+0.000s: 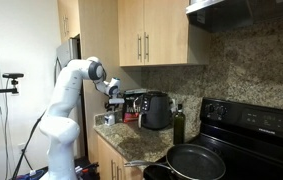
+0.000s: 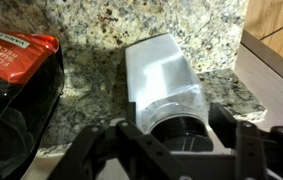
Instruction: Place the container next to the stove
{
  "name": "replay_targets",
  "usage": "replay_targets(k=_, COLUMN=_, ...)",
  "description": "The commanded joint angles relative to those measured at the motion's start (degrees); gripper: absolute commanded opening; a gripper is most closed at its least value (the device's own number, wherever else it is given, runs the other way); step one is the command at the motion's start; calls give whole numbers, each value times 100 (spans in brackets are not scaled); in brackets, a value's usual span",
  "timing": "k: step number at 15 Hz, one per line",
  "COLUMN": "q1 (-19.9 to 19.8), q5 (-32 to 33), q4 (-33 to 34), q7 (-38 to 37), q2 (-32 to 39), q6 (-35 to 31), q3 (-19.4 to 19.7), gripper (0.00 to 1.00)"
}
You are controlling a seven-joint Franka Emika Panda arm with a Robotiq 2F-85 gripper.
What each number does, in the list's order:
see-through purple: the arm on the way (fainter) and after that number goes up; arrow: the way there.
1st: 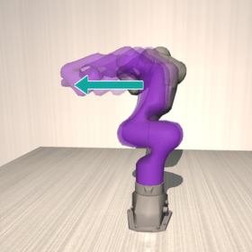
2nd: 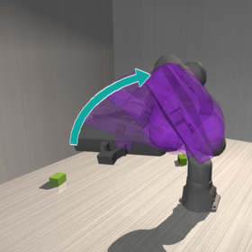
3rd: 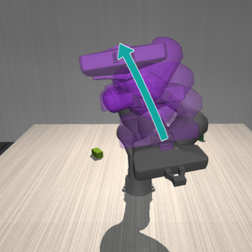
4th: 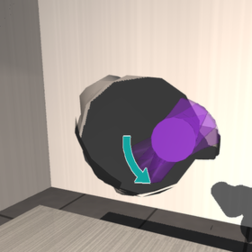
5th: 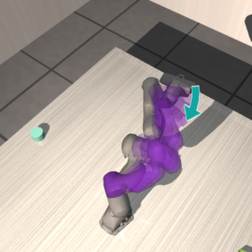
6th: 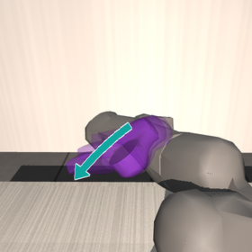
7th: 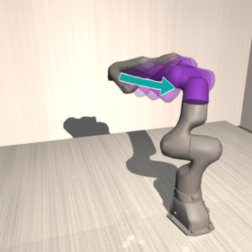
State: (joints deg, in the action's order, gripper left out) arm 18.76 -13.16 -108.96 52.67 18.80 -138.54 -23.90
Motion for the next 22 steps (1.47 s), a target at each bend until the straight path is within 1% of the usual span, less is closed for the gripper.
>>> replay_targets(k=1, q1=-171, q5=-153, q4=31, q7=503, q2=191, q6=-582, q3=-216, gripper=100)
replay_targets(k=3, q1=-298, q5=-444, q4=77, q7=941, q2=279, q6=-650, q3=-407, gripper=100)
replay_targets(k=5, q1=-469, q5=-797, q4=132, q7=1378, q2=357, q6=-432, q3=-632, gripper=100)
replay_targets(k=6, q1=-264, q5=-480, q4=31, q7=894, q2=223, q6=-511, q3=-410, gripper=100)
replay_targets(k=7, q1=-313, q5=-590, q4=41, q7=1046, q2=255, q6=-508, q3=-475, gripper=100)
replay_targets(k=12, q1=-422, q5=-722, q4=91, q7=1328, q2=336, q6=-507, q3=-608, gripper=100)
replay_targets(k=18, q1=-415, q5=-704, q4=89, q7=1257, q2=311, q6=-385, q3=-598, gripper=100)
replay_targets(k=20, q1=-522, q5=-879, q4=149, q7=1566, q2=364, q6=-252, q3=-737, gripper=100)
replay_targets(k=22, q1=-451, q5=-769, q4=115, q7=1473, q2=325, q6=-252, q3=-656, gripper=100)
